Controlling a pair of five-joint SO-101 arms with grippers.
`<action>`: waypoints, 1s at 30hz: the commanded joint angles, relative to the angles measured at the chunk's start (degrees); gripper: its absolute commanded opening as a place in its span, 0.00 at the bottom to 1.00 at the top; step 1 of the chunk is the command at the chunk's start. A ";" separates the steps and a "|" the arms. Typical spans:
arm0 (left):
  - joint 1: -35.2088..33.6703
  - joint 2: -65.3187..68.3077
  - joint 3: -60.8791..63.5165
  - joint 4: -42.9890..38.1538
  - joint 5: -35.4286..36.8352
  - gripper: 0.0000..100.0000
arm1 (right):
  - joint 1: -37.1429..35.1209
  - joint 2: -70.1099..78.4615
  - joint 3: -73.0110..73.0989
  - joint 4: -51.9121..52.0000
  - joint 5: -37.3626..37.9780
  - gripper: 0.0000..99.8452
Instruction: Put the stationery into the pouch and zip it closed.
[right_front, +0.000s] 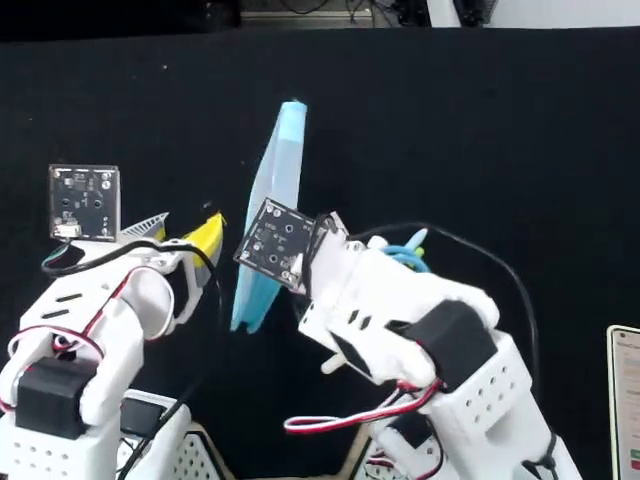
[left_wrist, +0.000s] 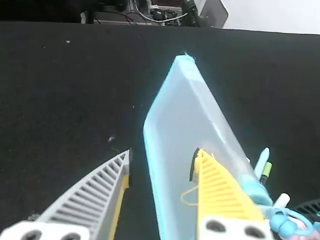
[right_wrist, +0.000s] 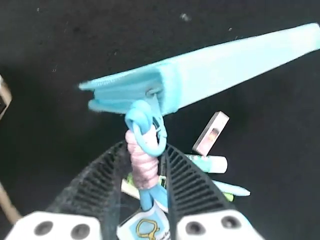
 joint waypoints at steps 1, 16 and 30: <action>-0.75 -0.18 -0.48 -0.53 -0.09 0.21 | 0.97 -2.07 0.66 -5.89 -0.18 0.01; -0.75 -0.26 1.10 0.79 -0.18 0.21 | 0.70 -1.89 0.40 -21.36 -0.18 0.01; -13.05 0.35 -5.76 2.20 -4.84 0.21 | -2.64 17.36 -22.99 -3.43 -3.87 0.01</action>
